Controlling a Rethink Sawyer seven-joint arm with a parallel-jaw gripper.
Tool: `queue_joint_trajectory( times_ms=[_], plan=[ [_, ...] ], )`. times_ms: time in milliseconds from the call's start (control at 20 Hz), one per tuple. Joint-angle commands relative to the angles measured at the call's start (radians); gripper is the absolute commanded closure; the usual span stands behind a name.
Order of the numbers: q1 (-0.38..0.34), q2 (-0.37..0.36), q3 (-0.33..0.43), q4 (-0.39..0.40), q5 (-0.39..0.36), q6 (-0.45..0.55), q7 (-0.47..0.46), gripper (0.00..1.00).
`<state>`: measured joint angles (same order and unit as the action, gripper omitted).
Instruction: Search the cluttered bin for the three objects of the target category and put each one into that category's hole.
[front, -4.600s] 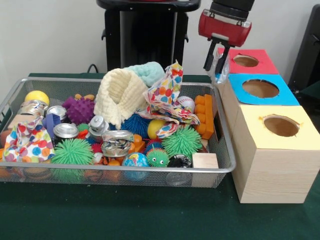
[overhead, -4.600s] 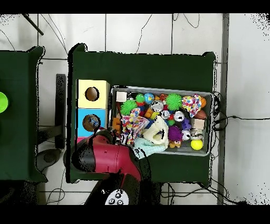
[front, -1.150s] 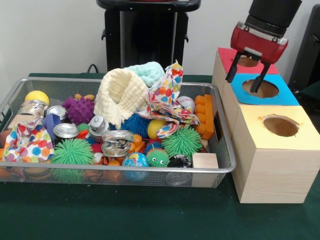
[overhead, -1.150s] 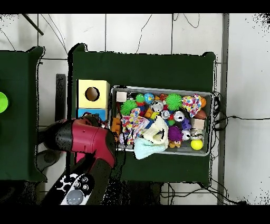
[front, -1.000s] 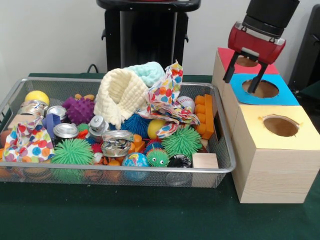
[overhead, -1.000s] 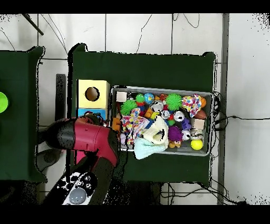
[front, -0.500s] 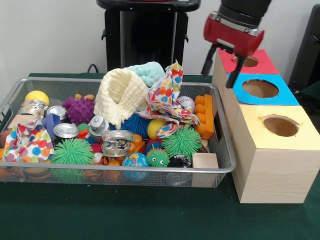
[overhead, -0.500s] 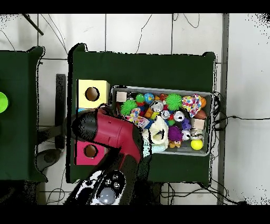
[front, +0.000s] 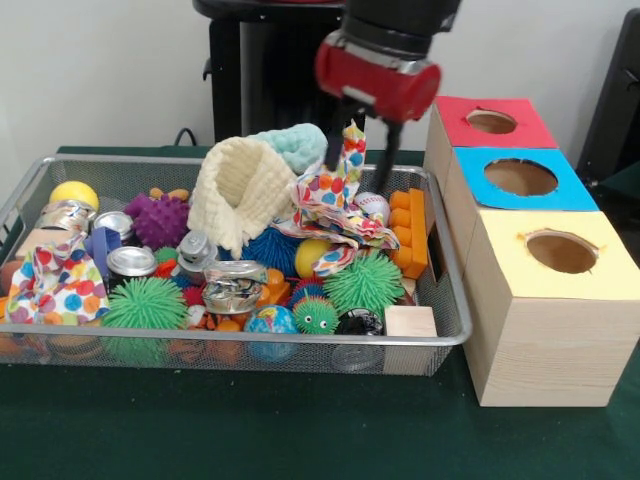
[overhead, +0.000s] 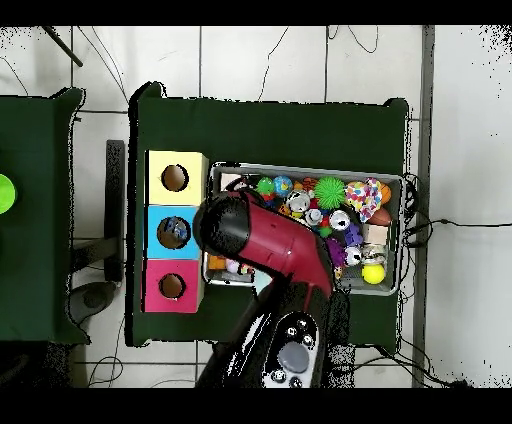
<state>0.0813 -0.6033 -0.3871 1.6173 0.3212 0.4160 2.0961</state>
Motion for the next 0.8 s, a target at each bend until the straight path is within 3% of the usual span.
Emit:
queue_joint_trajectory(
  times_ms=[50,500,800],
  plan=[
    [-0.091,0.055,0.209,0.146,-0.137,-0.176,-0.049,0.0],
    [-0.056,0.149,0.14,0.105,-0.206,-0.132,0.043,0.0],
    [0.012,0.246,0.045,0.039,-0.199,0.021,0.099,0.0]
  ],
)
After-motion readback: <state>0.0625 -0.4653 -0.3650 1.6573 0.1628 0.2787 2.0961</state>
